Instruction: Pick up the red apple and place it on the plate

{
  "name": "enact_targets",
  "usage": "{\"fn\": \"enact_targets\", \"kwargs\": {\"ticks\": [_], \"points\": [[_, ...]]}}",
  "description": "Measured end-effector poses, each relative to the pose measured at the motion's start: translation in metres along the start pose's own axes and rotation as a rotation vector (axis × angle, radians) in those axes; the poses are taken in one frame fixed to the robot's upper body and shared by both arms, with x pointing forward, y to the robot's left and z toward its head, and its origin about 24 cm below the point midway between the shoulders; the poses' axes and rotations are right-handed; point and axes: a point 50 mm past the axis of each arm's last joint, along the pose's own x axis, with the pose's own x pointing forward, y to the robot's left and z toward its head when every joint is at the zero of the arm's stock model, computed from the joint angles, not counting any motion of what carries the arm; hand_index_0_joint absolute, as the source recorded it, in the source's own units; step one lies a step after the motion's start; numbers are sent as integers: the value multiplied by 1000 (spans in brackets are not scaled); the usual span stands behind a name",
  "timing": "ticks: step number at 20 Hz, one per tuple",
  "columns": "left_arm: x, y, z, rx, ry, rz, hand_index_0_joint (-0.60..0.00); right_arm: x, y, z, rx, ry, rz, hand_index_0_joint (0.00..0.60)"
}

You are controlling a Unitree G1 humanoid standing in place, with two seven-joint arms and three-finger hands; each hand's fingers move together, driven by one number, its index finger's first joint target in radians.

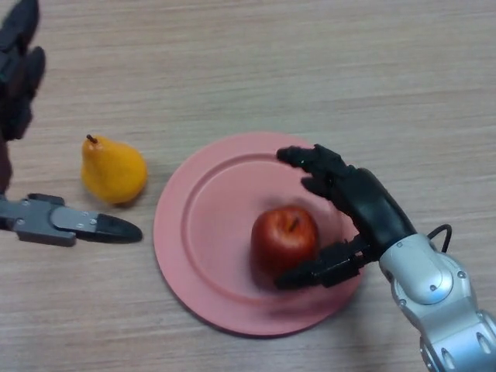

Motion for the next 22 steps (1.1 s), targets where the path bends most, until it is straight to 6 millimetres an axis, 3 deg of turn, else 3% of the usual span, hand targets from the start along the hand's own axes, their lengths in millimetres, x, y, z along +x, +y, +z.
{"fn": "enact_targets", "kwargs": {"ticks": [3, 7, 12, 15, 19, 22], "points": [[1, 0, 2, 5, -10, -1, 0, -2, 0, 1, 6, 1, 24, 0], [-2, -1, 0, 7, -38, 11, 0, -4, -16, 2, 29, -4, -10, 0], [-10, -10, -9, 1, -45, 11, 0, -13, -44, -24, 71, 29, -99, 0], [-10, -10, -10, 20, -106, 1, 0, -14, -40, -28, 66, 25, -134, 0], [-5, -7, -7, 68, -111, -47, 0, -14, -27, -6, 69, -31, -101, 0], [0, 0, 2, -18, -107, -57, 0, -7, -34, 11, 108, -3, -107, 0]]}}
